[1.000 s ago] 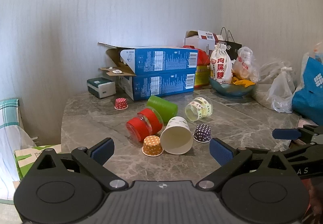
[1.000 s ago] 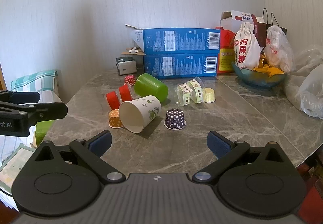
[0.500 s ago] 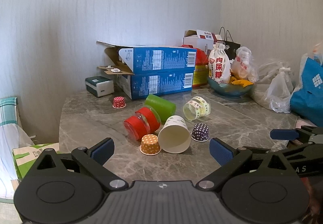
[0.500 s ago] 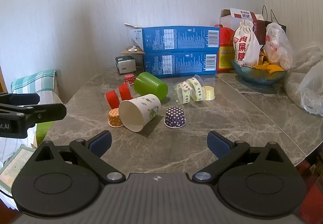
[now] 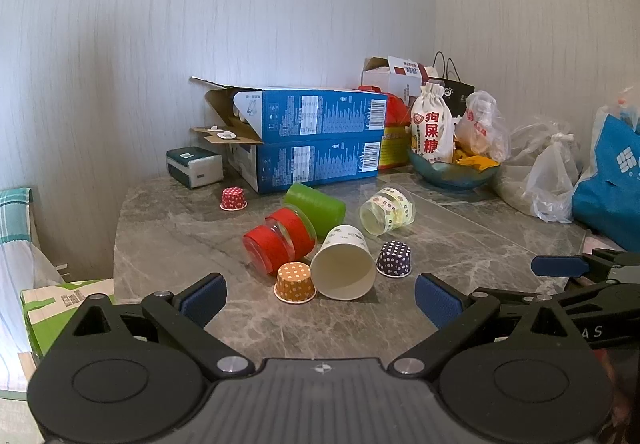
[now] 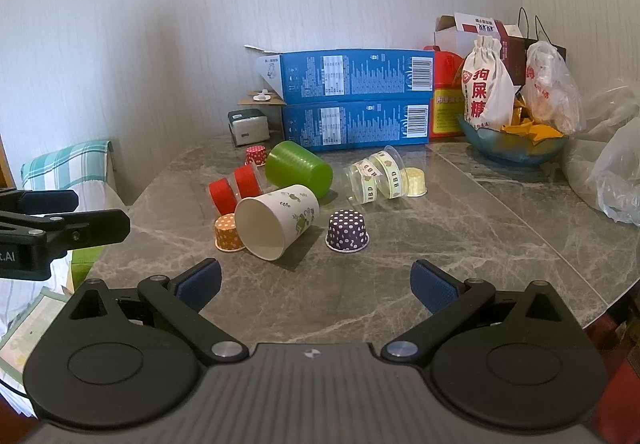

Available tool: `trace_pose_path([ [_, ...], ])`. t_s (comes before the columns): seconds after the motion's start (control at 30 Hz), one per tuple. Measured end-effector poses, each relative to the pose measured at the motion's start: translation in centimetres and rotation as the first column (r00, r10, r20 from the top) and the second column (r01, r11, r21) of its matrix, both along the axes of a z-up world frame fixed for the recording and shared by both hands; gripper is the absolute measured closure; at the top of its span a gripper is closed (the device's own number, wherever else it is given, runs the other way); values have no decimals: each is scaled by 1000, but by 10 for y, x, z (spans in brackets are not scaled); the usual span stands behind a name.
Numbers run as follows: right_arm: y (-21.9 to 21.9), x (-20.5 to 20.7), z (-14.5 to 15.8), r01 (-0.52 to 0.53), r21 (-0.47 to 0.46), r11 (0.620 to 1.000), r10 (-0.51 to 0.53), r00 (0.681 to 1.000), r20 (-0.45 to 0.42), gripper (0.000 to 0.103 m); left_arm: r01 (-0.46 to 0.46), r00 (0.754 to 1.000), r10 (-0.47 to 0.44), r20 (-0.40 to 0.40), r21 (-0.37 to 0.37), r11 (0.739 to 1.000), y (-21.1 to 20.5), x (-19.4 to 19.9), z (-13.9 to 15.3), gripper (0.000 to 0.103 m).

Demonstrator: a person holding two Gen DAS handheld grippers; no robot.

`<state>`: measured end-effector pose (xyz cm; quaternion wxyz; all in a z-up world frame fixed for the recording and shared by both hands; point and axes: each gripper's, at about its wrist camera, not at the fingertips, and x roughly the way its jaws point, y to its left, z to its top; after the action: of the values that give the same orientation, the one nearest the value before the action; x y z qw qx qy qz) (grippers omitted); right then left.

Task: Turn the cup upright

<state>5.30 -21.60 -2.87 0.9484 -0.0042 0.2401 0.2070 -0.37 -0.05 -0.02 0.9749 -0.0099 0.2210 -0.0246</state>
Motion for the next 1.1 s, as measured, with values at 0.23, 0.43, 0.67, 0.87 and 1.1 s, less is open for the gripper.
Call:
trace_pose_path([
  [0.23,0,1,-2,-5,-3,1000,5,1000,-8,1,-1,1000,1,-5,-6,1000,-1,0,-1,2],
  [0.43,-1,1,-2,-3,2,1000,3,1000,-10,1,2,1000,-2,-7,-7,1000,-2,0,-1,2],
  [0.67,-2,1,-2,0,5,1000,0,1000,-17,1,6,1000,-6,-8,-11,1000,-3,0,-1,2],
  [0.87,-2,2,-2,1,4,1000,-1,1000,-16,1,8,1000,-8,-7,-7,1000,-3,-1,0,2],
  [1.1,-3,1,-1,4,8,1000,-3,1000,-17,1,10,1000,-10,-8,-11,1000,-5,-1,0,2],
])
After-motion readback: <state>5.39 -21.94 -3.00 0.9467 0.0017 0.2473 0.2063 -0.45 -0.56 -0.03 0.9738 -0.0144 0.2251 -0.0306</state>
